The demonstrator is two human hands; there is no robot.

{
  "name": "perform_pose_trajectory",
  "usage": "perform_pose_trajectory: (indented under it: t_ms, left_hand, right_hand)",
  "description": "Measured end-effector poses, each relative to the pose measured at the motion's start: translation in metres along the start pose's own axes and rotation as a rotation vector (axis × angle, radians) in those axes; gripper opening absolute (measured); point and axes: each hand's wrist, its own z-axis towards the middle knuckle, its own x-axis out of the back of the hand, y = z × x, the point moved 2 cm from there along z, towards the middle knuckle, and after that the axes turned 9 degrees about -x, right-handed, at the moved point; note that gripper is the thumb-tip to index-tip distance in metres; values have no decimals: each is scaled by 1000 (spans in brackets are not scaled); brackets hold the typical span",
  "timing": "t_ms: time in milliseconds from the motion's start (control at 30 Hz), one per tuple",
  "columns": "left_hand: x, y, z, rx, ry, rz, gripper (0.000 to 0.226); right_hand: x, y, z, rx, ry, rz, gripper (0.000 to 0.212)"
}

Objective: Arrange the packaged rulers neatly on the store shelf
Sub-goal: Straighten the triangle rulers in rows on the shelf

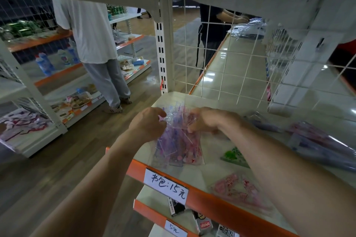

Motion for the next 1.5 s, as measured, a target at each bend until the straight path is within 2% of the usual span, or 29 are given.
perform_pose_trajectory:
  t_ms: [67,200,367,500,600,767,867,933,1033,1133,1200,1267,1333,1400,1500]
  left_hand:
    - [0,0,0,-5,-3,-16,32]
    - [-2,-1,-2,-13,-23,-21,32]
    - [-2,1,-4,-14,-20,-15,32]
    - [0,5,-3,-24,1,-13,31]
    - [1,7,-3,-31,11,-26,31]
    - [0,6,-8,-10,14,-117,31]
    - [1,9,-11,4,56,-266,29]
    - [4,14,-12,20,90,-385,28]
    - [8,25,-17,48,73,-655,18]
    - [12,36,-25,41,38,-908,6]
    - [14,36,-28,45,67,-971,6]
    - [16,31,-31,64,128,-956,6]
    - [20,22,-35,92,204,-898,8]
    - [23,14,-38,121,250,-852,9]
    - [26,3,-40,163,291,-805,11]
  right_hand:
    - [2,0,-4,-21,-56,-1,48]
    - [1,-6,-4,-17,-80,-138,65]
    - [5,-12,-6,18,-70,-228,56]
    - [12,-15,-12,107,56,-468,55]
    - [17,-9,-8,126,136,-486,59]
    - [21,5,-18,192,160,-367,61]
    - [28,10,-25,271,198,-237,33]
    - [34,12,-30,323,231,-23,19]
    - [37,9,-41,387,165,427,16]
    - [30,2,-48,404,153,597,9]
    - [25,-3,-51,386,157,655,8]
    - [20,-5,-53,363,155,601,11]
    - [12,-5,-54,338,169,355,15]
    - [0,-6,-57,281,178,67,29]
    - [-17,-21,-64,290,210,-105,45]
